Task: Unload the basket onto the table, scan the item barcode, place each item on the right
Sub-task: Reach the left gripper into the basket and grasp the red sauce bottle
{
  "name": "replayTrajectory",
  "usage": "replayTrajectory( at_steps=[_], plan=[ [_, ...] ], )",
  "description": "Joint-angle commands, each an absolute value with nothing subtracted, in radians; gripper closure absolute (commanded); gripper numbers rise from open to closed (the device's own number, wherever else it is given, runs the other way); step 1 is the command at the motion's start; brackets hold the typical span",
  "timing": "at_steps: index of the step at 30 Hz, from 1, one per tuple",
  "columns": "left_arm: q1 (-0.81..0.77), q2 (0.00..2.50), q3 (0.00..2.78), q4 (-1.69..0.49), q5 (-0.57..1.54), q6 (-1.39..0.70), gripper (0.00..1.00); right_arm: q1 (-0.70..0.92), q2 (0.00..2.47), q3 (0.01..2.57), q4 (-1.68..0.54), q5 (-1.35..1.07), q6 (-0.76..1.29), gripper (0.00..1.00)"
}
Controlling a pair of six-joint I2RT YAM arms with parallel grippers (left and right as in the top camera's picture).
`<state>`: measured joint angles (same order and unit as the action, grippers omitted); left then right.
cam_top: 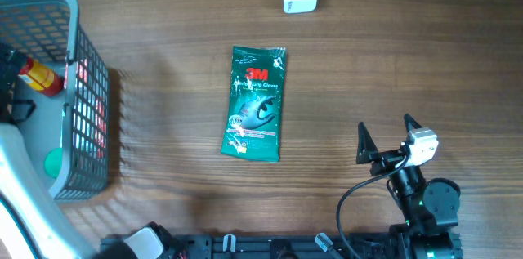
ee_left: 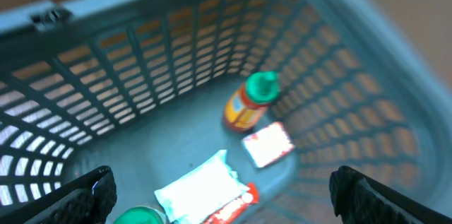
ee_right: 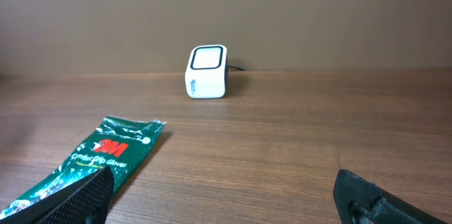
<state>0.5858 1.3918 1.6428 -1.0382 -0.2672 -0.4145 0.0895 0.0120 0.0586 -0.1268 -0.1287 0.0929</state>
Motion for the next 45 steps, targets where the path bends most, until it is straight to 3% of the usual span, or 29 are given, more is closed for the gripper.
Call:
replayTrajectory(
  at_steps=[1,16,29,30,31,33,38,45],
  plan=[
    [0.62,1.479,1.647,-0.991,-0.21,-0.433,0.0,0.093,0.011,0.059,-0.122,-0.112,0.107,0.0],
    [0.62,1.821,1.647,-0.73,-0.209,-0.397,0.0,0.093,0.011,0.059,-0.122,-0.112,0.107,0.0],
    [0.62,1.964,1.647,-0.636,-0.154,-0.397,0.0,0.093,0.011,0.059,-0.122,-0.112,0.107,0.0],
    [0.62,1.982,1.647,-0.642,-0.145,-0.397,0.1,0.093,0.011,0.059,-0.122,-0.112,0.107,0.0],
    [0.62,1.992,1.647,-0.651,-0.146,-0.397,0.32,0.093,0.011,0.059,-0.122,-0.112,0.107,0.0],
    [0.62,1.992,1.647,-0.654,-0.146,-0.397,0.49,0.093,0.011,0.059,-0.122,-0.112,0.107,0.0],
    [0.62,1.941,1.651,-0.65,-0.15,-0.396,0.59,0.093,0.011,0.059,-0.122,-0.112,0.107,0.0],
    [0.62,1.75,1.671,-0.633,-0.15,-0.397,0.58,0.093,0.013,0.059,-0.122,-0.112,0.107,0.0]
  ],
)
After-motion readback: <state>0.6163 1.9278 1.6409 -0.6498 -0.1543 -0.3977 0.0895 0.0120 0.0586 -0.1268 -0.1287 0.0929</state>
